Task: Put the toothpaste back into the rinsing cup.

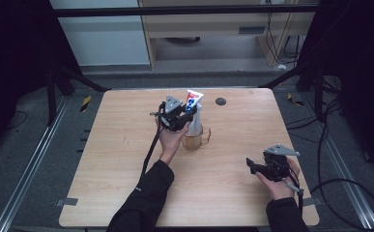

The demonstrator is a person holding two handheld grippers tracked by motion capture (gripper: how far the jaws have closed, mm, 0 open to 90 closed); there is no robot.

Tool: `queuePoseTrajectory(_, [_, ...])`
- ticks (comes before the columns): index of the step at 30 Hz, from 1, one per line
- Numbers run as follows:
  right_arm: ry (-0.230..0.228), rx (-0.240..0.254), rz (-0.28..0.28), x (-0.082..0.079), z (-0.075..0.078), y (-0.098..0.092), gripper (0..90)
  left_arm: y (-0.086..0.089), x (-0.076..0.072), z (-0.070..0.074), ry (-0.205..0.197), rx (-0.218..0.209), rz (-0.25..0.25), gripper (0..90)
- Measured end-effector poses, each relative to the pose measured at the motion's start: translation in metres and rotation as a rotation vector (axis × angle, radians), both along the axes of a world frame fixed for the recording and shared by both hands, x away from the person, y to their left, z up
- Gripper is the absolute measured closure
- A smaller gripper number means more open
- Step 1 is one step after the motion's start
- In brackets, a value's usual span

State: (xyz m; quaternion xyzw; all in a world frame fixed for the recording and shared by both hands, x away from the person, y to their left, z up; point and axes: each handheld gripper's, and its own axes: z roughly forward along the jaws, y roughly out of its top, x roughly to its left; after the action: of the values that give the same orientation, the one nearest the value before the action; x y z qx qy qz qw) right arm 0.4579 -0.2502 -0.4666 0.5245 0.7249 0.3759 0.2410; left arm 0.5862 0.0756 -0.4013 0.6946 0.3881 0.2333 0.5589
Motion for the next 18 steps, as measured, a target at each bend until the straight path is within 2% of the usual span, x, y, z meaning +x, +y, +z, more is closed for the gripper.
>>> queuePoseTrajectory(4, [0.001,-0.001,0.0,0.0,0.0,0.0,27.3,-0.001,-0.001,-0.006,0.004,0.007,-0.009,66.7])
queuePoseTrajectory(10, [0.004,-0.003,-0.001,0.0,0.0,-0.001,26.8,-0.003,-0.004,-0.013,0.01,0.042,-0.019,66.0])
queuePoseTrajectory(18, [0.006,-0.004,-0.001,0.0,0.0,0.0,26.5,0.0,-0.007,-0.017,0.039,0.09,-0.029,64.2])
